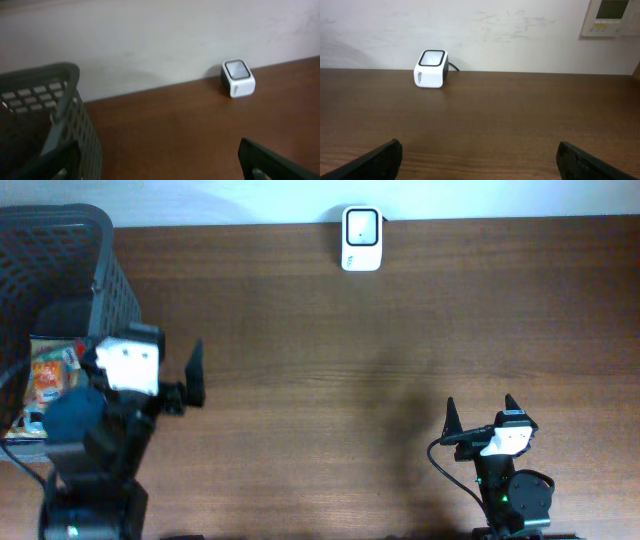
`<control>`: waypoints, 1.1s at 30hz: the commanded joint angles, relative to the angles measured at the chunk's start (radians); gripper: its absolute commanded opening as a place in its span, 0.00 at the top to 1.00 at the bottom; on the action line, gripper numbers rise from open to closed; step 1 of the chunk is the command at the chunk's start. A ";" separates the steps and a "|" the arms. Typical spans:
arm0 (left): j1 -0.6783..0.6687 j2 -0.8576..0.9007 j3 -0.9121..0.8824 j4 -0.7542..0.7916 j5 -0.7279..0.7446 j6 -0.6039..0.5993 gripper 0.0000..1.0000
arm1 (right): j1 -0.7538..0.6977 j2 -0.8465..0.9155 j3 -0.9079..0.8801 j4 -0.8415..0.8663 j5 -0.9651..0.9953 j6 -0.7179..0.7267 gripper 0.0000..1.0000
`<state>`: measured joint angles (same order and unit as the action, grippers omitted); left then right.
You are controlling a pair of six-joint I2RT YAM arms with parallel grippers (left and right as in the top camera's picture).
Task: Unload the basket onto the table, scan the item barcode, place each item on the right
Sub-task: 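Move the left gripper up and over into the grey basket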
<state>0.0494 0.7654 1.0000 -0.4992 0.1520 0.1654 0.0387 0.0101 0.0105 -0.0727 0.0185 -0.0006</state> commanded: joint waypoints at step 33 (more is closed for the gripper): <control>0.205 0.613 0.954 -0.519 -0.343 -0.322 0.01 | -0.006 -0.006 -0.005 -0.006 0.016 0.000 0.02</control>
<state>0.1593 1.3552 1.8717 -1.0275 -0.1913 -0.0891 0.0387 0.0101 0.0105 -0.0731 0.0185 0.0002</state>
